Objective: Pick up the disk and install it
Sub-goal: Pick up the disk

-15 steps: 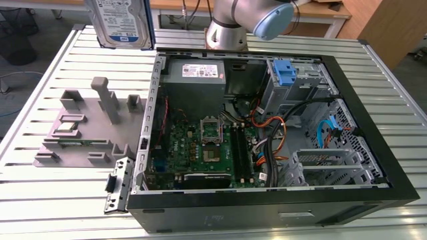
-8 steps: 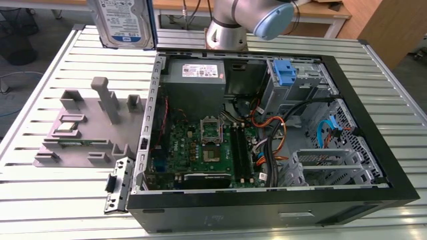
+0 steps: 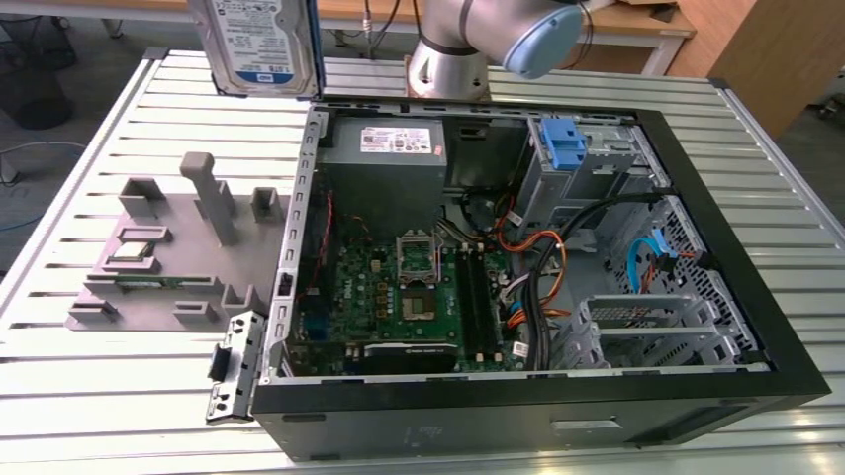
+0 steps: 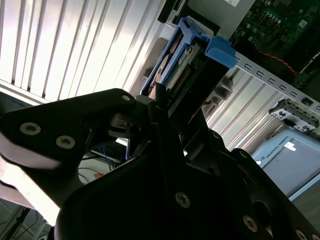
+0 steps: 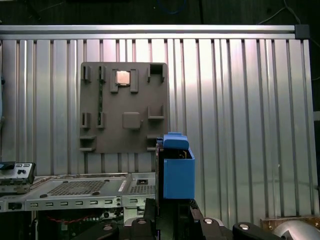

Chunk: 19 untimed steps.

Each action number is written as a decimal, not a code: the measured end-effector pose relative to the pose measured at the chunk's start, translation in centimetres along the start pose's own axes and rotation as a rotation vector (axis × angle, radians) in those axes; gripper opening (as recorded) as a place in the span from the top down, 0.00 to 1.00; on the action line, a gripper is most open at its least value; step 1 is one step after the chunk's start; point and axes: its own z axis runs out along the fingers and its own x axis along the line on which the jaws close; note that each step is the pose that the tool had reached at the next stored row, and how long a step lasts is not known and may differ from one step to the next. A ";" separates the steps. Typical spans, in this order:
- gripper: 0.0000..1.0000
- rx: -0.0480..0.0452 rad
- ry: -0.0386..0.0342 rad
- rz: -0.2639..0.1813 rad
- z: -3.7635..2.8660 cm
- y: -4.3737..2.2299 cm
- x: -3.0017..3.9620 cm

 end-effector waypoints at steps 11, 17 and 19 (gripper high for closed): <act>0.65 0.0000 0.0000 0.000 -0.07 -1.97 -0.09; 0.65 0.0000 0.0000 0.000 -0.11 -3.22 -0.15; 0.65 0.0000 0.0000 0.000 -0.12 -3.60 -0.16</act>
